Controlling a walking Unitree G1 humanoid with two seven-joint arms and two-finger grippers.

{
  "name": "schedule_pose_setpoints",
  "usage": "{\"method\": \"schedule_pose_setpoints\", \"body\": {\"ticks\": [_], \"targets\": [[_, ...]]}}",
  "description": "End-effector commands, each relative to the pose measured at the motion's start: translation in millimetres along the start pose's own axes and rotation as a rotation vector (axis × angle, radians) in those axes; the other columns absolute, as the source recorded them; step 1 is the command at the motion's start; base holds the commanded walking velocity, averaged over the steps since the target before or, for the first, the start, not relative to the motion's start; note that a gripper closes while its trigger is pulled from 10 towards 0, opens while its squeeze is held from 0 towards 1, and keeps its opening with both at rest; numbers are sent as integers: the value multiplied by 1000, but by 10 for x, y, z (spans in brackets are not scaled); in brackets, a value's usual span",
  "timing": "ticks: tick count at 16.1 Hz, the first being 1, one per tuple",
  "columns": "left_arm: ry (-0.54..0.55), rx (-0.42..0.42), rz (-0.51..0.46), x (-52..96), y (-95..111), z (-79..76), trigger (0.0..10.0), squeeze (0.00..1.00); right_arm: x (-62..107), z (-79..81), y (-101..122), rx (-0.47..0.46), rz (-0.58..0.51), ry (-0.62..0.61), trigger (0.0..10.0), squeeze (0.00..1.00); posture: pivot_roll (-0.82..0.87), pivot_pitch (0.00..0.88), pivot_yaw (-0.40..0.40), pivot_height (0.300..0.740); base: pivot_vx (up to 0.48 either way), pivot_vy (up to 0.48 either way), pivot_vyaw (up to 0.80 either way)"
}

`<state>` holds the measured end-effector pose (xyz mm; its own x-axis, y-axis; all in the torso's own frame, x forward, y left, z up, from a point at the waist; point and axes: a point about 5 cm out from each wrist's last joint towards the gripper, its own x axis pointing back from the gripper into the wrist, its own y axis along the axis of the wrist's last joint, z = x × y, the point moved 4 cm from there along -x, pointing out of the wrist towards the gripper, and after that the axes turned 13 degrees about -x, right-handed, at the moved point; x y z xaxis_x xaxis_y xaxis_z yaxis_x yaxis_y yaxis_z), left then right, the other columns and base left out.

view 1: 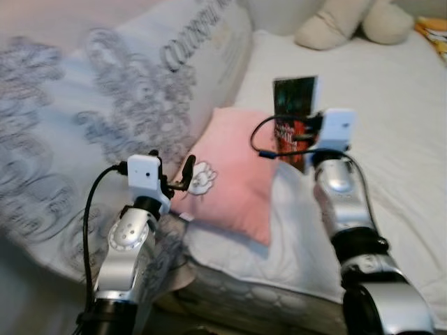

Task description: Clean up the room

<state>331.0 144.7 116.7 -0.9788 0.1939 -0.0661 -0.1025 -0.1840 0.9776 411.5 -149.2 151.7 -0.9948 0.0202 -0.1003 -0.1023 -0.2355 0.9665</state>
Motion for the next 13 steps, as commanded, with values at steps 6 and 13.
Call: {"method": "schedule_pose_setpoints", "body": {"ticks": [6,13], "targets": [[-29,-20,5,57,45,14,10000,0,72,-216,-626,-493,304,-164,10000,0,-62,0,184,740,0,0,0],[-40,-47,11,147,110,48,10000,0,220,-230,-893,-698,554,-91,10000,0,-21,0,177,740,0,0,0]]}}
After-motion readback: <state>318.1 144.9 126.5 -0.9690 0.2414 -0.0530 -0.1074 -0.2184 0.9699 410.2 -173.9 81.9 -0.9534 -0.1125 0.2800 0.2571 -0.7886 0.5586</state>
